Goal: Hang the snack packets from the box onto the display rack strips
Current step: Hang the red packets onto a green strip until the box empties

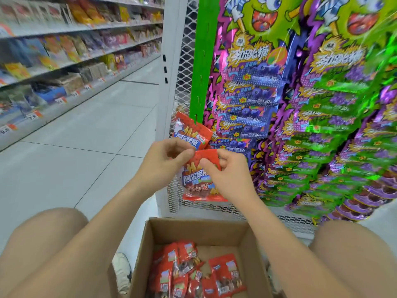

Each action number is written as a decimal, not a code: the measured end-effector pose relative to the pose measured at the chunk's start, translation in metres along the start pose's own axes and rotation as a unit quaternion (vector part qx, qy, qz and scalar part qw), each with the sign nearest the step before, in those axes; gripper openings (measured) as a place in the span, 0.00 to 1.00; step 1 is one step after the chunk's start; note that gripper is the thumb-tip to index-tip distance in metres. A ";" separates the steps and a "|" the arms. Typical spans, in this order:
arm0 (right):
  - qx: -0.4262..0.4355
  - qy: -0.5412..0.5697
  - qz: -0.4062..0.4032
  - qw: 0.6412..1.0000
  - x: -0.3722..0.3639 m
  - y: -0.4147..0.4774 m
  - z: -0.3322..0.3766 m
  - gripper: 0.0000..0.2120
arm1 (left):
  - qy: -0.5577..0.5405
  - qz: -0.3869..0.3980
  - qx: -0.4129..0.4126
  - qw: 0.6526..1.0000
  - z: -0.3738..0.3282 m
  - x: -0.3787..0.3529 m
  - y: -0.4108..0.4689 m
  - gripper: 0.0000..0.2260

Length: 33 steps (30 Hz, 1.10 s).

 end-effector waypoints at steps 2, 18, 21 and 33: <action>0.013 0.014 -0.025 0.999 0.006 0.017 0.015 0.04 | 0.018 -0.059 -0.076 0.995 -0.026 0.004 0.017 0.06; 0.124 0.033 -0.226 0.966 0.003 0.077 0.085 0.07 | -0.108 -0.055 0.031 0.992 -0.053 -0.012 0.077 0.17; 0.107 0.039 -0.235 0.965 0.000 0.075 0.083 0.06 | -0.123 -0.025 0.054 0.991 -0.053 -0.015 0.068 0.19; 0.060 -0.012 -0.213 0.975 -0.013 0.064 0.052 0.07 | -0.098 -0.012 0.000 0.995 -0.044 -0.014 0.060 0.11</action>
Point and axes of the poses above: each hand's wrist, its own y-axis towards the middle knuckle, its own x-axis out of the back of the hand, z = x × y, the point moved 7 cm from there along y, towards the middle knuckle, and after that the axes turned 15 degrees about -z, right-handed, at the moved point
